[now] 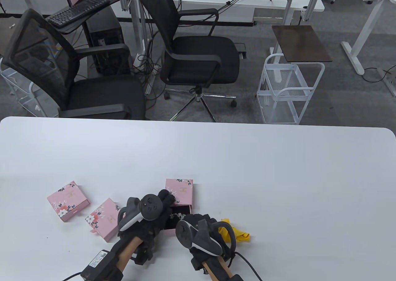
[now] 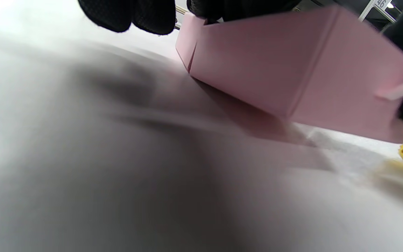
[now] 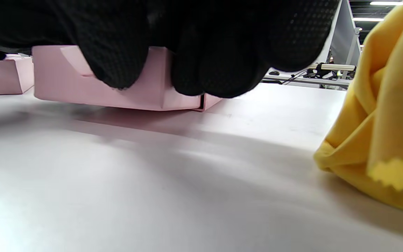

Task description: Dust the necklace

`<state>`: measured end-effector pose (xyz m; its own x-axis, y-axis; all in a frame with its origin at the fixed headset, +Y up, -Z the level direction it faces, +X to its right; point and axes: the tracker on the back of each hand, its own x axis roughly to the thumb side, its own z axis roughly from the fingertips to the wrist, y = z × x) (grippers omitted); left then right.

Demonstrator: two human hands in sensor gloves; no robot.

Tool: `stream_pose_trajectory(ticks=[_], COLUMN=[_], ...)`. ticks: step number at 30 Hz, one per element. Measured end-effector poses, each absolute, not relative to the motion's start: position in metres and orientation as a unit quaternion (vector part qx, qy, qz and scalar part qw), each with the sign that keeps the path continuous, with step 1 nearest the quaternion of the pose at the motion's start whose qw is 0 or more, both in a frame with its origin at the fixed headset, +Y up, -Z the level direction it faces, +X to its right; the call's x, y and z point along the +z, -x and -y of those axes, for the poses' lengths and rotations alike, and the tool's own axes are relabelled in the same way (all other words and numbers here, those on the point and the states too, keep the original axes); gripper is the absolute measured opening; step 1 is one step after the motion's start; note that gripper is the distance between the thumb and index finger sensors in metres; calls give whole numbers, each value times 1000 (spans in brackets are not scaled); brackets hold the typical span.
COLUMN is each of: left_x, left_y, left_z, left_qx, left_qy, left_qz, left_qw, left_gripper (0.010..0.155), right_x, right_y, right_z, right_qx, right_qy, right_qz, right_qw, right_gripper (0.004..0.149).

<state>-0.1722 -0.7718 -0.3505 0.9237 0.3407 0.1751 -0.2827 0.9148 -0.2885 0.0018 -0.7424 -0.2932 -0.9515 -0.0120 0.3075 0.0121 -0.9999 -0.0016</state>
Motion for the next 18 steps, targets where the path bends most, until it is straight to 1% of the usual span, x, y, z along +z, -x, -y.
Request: stream_pose_trajectory(ticks=[3,6,11,13,14,15,18], left_x=[-351,-351,-352,-352,-352,-352,-352], left_y=[173,173,175,174,174,174,174], left_z=[772,771,771,771,771,771,771], left_qx=[164,169,177,175,173,174,177], left_qy=[132,135,138,138,138,137,135], left_qz=[111,112,112,113,113,113,112], left_qw=[971,970,968,968,969,969,968], left_gripper=[53,53,52,53,52,52,52], right_x=[-293,-294,-295,-296,-297,-297,-298], right_y=[-2,0,3,4,4,6,12], right_z=[741,739,748,751,753,755,755], right_qx=[-989,-989,-989,-990,-990,-991,-989], right_qy=[148,145,141,135,132,125,122], right_qz=[2,-1,-26,-25,-28,-39,-65], right_qw=[18,4,26,31,31,31,56], right_gripper=[44,43,43,43,45,51,62])
